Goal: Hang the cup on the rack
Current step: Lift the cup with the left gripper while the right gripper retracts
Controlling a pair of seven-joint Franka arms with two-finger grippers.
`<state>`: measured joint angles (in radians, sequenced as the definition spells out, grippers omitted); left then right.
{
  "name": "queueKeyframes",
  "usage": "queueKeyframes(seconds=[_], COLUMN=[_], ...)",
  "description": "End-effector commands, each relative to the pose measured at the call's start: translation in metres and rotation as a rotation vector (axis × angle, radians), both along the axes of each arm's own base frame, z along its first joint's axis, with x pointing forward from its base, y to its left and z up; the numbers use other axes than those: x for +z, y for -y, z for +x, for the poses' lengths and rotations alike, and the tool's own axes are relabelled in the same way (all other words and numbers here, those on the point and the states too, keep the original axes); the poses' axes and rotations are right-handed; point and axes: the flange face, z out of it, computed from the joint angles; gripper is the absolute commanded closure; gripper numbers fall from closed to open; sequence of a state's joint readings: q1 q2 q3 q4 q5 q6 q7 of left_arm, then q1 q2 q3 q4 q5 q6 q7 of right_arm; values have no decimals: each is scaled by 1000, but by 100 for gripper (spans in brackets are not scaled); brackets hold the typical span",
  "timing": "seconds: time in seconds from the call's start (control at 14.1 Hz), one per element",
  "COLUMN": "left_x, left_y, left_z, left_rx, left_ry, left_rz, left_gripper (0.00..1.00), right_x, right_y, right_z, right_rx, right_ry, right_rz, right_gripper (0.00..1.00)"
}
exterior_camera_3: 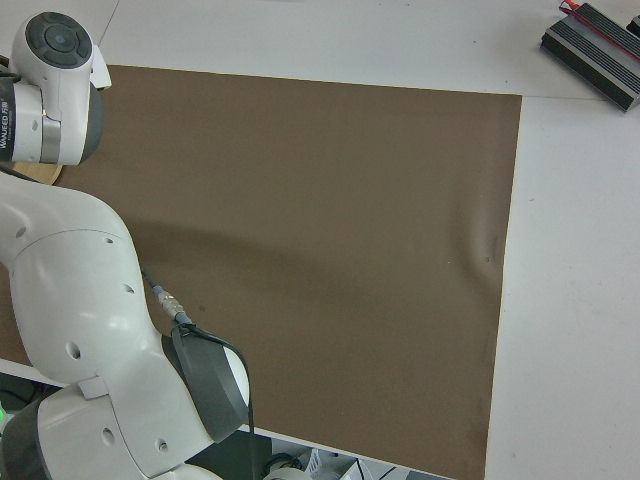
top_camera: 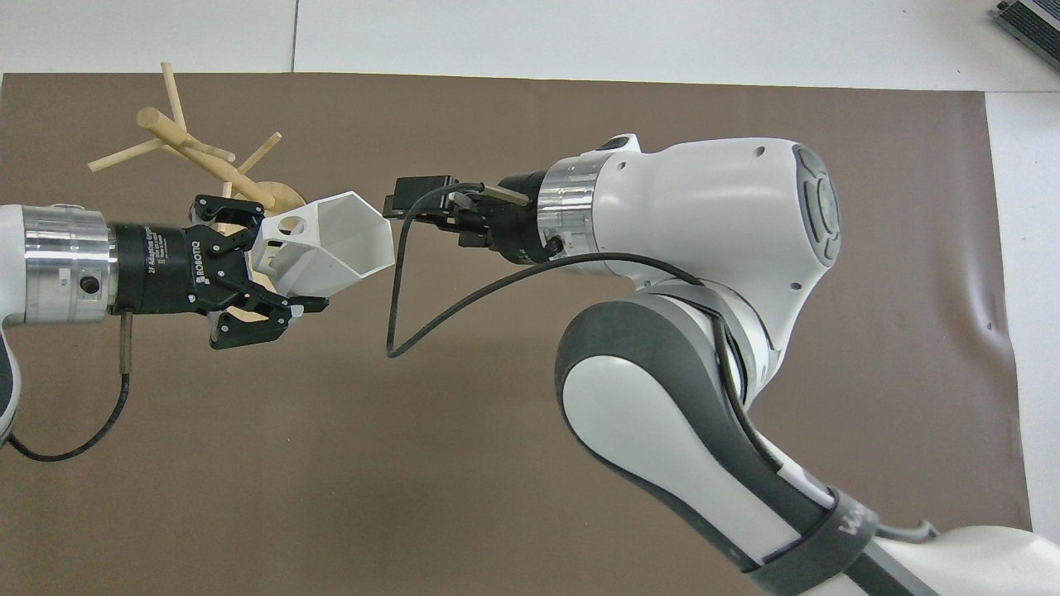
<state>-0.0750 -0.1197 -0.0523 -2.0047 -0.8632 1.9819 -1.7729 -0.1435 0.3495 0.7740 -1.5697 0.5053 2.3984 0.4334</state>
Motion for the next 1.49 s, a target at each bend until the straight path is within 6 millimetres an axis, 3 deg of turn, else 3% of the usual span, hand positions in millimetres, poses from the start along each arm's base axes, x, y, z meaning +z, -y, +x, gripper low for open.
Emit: queueKeyframes(seconds=[0.0, 0.14, 0.35, 0.5, 0.71, 0.78, 1.06, 1.42], left_x=[-14, -23, -30, -41, -51, -53, -67, -76], left_y=[0, 12, 7, 3, -4, -6, -12, -17], left_z=[-2, -2, 3, 9, 19, 20, 30, 35], left_rx=[173, 241, 315, 355, 446, 477, 558, 624], left_ry=[-69, -103, -100, -96, -98, -101, -100, -105], left_rz=[58, 71, 75, 81, 79, 76, 78, 74], left_gripper=[100, 100, 100, 100, 100, 100, 100, 100], right_x=[18, 22, 12, 11, 10, 11, 21, 24], right_y=[72, 131, 179, 226, 317, 335, 381, 411], right_z=[19, 33, 37, 38, 41, 39, 25, 15], right_rx=[-94, -107, -62, 7, 114, 120, 100, 121], right_ry=[-31, 11, 23, 2, 3, -16, -155, -211], right_rz=[-104, -332, -661, -779, -883, -894, -888, -846], right_gripper=[0, 0, 0, 0, 0, 0, 0, 0])
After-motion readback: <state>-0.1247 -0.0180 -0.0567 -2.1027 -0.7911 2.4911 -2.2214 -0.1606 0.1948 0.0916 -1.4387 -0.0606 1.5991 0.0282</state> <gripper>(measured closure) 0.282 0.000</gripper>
